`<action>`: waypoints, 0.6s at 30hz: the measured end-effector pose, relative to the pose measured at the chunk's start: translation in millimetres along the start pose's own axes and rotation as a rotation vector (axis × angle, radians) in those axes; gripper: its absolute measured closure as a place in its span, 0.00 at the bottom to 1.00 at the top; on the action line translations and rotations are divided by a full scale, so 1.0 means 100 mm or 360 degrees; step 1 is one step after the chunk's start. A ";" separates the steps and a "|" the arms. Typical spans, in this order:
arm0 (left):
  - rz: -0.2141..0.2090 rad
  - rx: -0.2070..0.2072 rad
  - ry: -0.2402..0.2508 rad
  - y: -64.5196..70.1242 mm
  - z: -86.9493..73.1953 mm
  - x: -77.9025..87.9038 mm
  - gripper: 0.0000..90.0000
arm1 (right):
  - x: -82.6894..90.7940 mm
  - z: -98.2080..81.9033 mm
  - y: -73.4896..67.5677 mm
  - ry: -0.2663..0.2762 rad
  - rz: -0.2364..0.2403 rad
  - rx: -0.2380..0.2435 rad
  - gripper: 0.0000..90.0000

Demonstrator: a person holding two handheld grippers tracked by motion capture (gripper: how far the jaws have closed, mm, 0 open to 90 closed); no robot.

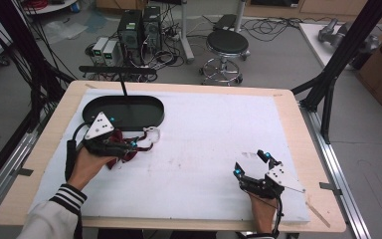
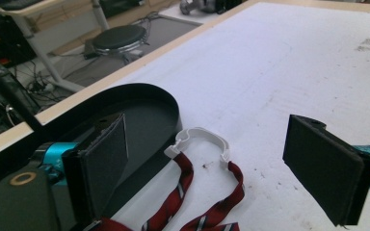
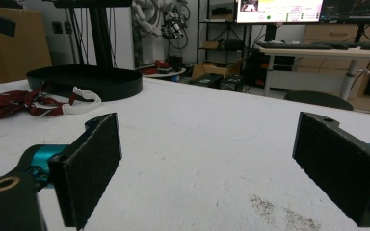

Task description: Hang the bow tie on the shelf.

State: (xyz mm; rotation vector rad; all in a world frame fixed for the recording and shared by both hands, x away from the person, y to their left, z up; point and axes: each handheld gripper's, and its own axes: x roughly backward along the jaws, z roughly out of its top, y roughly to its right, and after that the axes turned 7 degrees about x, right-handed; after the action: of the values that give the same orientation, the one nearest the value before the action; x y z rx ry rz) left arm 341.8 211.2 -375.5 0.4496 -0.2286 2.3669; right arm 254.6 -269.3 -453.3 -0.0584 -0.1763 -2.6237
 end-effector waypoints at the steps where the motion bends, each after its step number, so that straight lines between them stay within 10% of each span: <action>1: -0.0009 0.0003 -0.0018 0.00 0.01 -0.03 0.18 | 0.00 0.00 0.00 -0.0004 0.0001 -0.0003 0.10; 18: -0.0098 0.0109 -0.0306 -0.02 0.15 -0.48 0.20 | 0.00 0.00 -0.01 -0.0003 0.0002 -0.0004 0.10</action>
State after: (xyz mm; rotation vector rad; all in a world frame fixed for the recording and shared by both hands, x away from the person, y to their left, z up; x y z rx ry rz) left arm 380.5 179.1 -379.9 0.7086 -0.2192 2.2776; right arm 254.0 -268.9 -453.3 -0.0617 -0.1733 -2.6229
